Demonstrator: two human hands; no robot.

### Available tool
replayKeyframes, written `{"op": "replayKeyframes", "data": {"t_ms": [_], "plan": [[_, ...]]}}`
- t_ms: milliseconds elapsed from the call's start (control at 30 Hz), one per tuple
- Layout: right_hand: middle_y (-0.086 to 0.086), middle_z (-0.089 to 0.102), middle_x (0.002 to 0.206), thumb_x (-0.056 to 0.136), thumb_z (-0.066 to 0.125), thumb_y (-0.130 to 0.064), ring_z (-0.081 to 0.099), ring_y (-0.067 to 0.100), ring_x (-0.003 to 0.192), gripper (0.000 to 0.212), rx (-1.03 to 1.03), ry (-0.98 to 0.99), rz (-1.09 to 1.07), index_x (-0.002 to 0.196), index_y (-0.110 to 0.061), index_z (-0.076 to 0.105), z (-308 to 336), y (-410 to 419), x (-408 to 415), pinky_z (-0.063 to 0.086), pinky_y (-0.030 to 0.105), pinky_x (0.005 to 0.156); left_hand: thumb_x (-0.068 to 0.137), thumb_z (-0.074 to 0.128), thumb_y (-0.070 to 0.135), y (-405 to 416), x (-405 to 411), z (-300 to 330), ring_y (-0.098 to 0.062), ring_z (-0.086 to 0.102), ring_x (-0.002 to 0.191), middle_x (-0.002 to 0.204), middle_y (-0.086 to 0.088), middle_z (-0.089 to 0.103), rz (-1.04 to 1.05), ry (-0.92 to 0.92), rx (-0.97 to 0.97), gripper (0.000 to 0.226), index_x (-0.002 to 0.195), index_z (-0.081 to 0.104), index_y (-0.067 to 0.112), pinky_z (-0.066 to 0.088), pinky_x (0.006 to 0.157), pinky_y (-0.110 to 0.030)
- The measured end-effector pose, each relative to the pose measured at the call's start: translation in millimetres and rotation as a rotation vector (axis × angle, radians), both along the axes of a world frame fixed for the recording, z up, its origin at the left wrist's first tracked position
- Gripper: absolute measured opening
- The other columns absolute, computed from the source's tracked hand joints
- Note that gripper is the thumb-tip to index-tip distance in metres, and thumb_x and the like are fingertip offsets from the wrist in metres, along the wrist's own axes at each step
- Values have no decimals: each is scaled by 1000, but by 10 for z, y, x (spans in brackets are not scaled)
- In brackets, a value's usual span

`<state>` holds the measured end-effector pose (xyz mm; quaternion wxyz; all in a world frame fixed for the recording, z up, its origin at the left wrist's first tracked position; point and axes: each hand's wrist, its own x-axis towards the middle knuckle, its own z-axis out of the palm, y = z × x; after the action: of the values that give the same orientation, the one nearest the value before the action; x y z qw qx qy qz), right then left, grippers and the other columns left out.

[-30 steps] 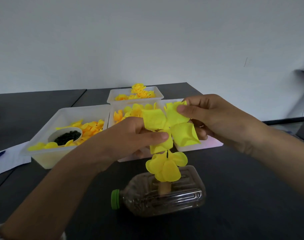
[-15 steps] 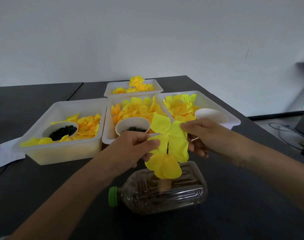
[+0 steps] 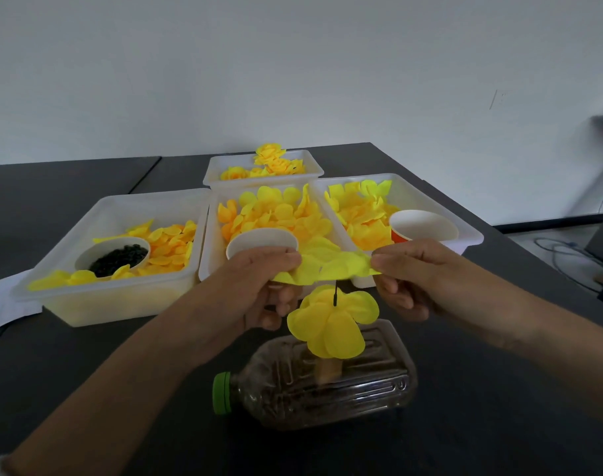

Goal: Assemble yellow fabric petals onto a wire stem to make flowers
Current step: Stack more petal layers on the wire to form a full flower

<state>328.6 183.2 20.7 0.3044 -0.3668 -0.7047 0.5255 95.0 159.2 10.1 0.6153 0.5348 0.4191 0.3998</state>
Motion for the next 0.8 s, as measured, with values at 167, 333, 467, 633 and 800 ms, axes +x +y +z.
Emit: {"op": "replayKeyframes", "data": {"t_ms": [167, 333, 467, 633, 800], "plan": [[9, 40, 53, 87, 51, -33, 30, 14, 46, 36, 70, 86, -125, 59, -10, 49, -17, -76, 9, 28, 18, 42, 70, 37, 69, 23, -5, 20, -10, 42, 42, 50, 1, 47, 27, 35, 9, 59, 65, 67, 18, 31, 40, -19], [6, 44, 52, 95, 48, -25, 36, 11, 49, 41, 155, 52, -185, 57, -11, 51, -48, -145, 23, 32, 14, 46, 99, 25, 50, 5, 54, -4, -8, 41, 40, 49, 1, 51, 128, 189, 115, 64, 57, 66, 24, 31, 38, -19], [3, 47, 50, 86, 50, -35, 38, 7, 46, 38, 169, 22, -192, 53, -16, 52, -54, -215, 1, 33, 12, 46, 103, 26, 46, 43, 88, 0, -8, 37, 39, 48, 2, 49, 261, 287, 75, 60, 68, 62, 13, 31, 39, -18], [6, 45, 50, 88, 52, -29, 37, 10, 45, 39, 119, 21, -214, 54, -10, 52, -85, -249, 1, 32, 14, 44, 103, 37, 33, 69, 94, -16, -6, 35, 40, 46, 7, 45, 269, 330, 160, 43, 67, 49, 14, 30, 40, -16], [5, 47, 49, 94, 50, -21, 40, 9, 45, 40, 62, 40, -230, 55, -11, 53, -90, -277, -1, 33, 14, 44, 103, 40, 20, 134, 88, -9, 0, 36, 36, 42, 10, 44, 290, 411, 413, 42, 63, 48, 10, 28, 41, -7]]}}
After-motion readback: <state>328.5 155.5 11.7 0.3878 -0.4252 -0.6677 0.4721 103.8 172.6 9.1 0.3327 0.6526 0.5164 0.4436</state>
